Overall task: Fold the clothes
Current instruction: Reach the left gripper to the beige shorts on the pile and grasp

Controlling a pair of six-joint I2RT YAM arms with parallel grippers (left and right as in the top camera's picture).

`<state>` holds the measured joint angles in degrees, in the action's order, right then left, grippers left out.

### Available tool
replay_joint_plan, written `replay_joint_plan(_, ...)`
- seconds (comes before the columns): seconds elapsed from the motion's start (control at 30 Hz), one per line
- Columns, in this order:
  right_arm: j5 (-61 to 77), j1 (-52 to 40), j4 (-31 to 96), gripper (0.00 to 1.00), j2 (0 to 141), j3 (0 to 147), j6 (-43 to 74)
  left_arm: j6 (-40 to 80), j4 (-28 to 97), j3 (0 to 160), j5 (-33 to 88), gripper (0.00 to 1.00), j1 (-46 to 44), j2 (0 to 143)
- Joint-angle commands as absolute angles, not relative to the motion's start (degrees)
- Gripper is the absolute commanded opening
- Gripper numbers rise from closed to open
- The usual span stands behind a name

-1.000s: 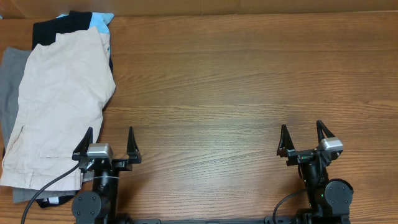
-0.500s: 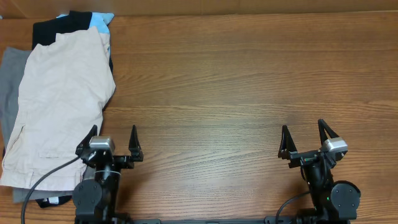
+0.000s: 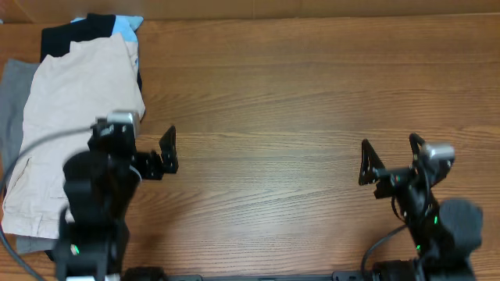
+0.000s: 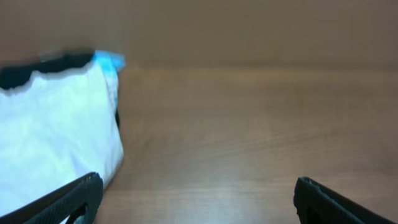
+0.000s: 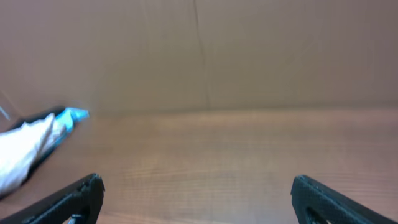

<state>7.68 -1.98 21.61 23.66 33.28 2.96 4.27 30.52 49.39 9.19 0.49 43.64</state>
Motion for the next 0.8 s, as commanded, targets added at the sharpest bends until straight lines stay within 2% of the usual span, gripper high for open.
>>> replay_joint_plan(0.0,8.3,-2.2,26.6,1.00,33.7,42.4,3.0,2.5,38.2,61.5,10.9,1.00,0.8,52.5)
replay_joint_plan(0.1,8.4,-2.2,34.1,1.00,45.6,51.2,3.0,0.7,48.2,72.1,10.3,1.00,0.8,62.9)
replay_joint_plan(0.17,9.6,-2.2,36.2,1.00,51.3,54.8,3.0,-0.6,50.5,75.2,10.3,1.00,0.8,67.3)
replay_joint_plan(0.5,18.8,-2.2,35.9,1.00,68.6,56.8,3.0,-7.2,51.7,76.5,5.0,1.00,0.9,83.3)
replay_joint_plan(0.6,22.8,-2.2,35.7,1.00,71.3,56.8,3.0,-7.7,52.5,77.9,4.6,1.00,3.6,84.9)
replay_joint_plan(0.77,23.2,-2.2,35.3,1.00,71.9,56.8,3.0,-5.7,52.6,80.5,6.0,1.00,16.9,84.9)
